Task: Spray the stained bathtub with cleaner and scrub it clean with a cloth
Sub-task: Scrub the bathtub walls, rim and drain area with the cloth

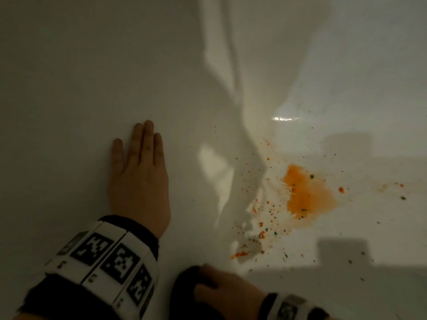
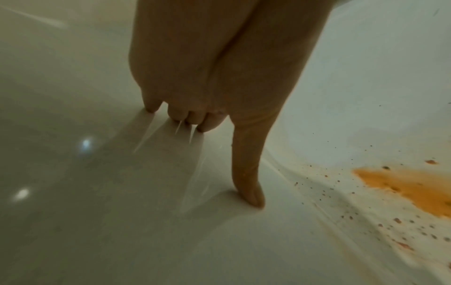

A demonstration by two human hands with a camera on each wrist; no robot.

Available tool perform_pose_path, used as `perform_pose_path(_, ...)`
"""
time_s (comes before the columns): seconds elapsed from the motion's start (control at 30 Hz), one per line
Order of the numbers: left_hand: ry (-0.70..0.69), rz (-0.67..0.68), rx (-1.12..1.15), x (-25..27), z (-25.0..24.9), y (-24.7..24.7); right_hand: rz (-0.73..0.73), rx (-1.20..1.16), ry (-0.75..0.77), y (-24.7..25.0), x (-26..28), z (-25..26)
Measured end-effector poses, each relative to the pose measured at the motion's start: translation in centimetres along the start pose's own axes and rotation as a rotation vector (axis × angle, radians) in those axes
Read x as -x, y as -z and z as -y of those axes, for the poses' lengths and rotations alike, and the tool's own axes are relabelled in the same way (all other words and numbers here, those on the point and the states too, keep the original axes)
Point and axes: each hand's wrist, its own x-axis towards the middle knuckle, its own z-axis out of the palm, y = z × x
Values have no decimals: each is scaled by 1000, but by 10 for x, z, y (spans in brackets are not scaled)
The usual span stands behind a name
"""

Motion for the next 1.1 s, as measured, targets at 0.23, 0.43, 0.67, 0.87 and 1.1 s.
perform_pose_path(0.23, -38, 22, 11, 1, -9, 3, 26, -36, -68, -2, -4, -20)
perform_pose_path(0.43, -165, 53, -28, 0, -32, -3, -465, -26, -416, 51, -27, -80)
perform_pose_path(0.67, -134, 23, -27, -29, -41, 4, -1331, -459, -472, 196, -32, -106)
perform_pose_path(0.87, -123, 13, -21, -31, -48, 1, -1344, -351, -480, 253, -49, -131)
perform_pose_path(1.1, -115, -5, -8, -32, -49, 1, -547, 340, -462, 146, -53, -139)
